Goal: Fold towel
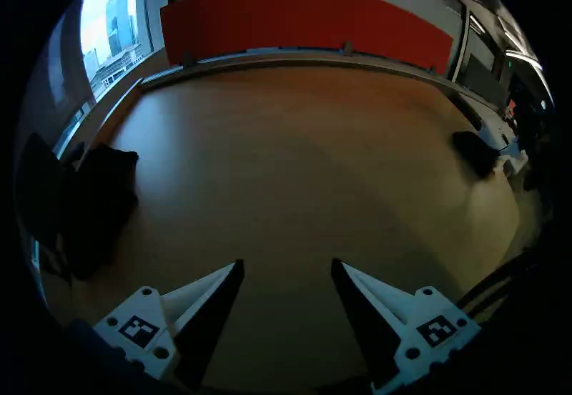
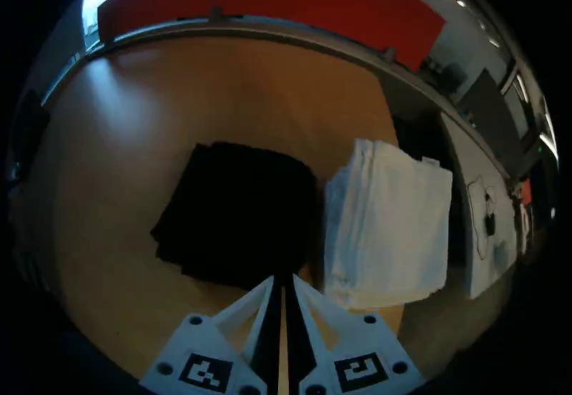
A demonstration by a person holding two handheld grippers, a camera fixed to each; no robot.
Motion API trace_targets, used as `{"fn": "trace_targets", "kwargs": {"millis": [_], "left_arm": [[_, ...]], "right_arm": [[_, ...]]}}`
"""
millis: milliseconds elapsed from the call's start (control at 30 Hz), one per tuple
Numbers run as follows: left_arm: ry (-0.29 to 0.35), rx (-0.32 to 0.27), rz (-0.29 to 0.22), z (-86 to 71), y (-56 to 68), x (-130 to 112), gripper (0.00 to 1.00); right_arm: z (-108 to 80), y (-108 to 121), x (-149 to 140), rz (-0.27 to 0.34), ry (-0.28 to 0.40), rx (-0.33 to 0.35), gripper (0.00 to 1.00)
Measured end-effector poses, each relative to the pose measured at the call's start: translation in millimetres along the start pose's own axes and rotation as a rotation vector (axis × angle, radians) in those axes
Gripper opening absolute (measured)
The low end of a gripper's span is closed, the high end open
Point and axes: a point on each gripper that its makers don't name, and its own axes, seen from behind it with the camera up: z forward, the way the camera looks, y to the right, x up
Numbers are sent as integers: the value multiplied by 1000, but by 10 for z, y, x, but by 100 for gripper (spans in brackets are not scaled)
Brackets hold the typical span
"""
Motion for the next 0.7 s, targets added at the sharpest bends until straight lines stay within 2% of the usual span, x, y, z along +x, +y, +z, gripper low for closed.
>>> {"fn": "trace_targets", "kwargs": {"millis": [400,700], "left_arm": [[-9,5,16,21,34,-11,90],[-15,7,20,23,51,-25,90]], "right_arm": [[151,72,-291,65,-56,-20,4],[233,91,-362,107,-61,-28,4]]}}
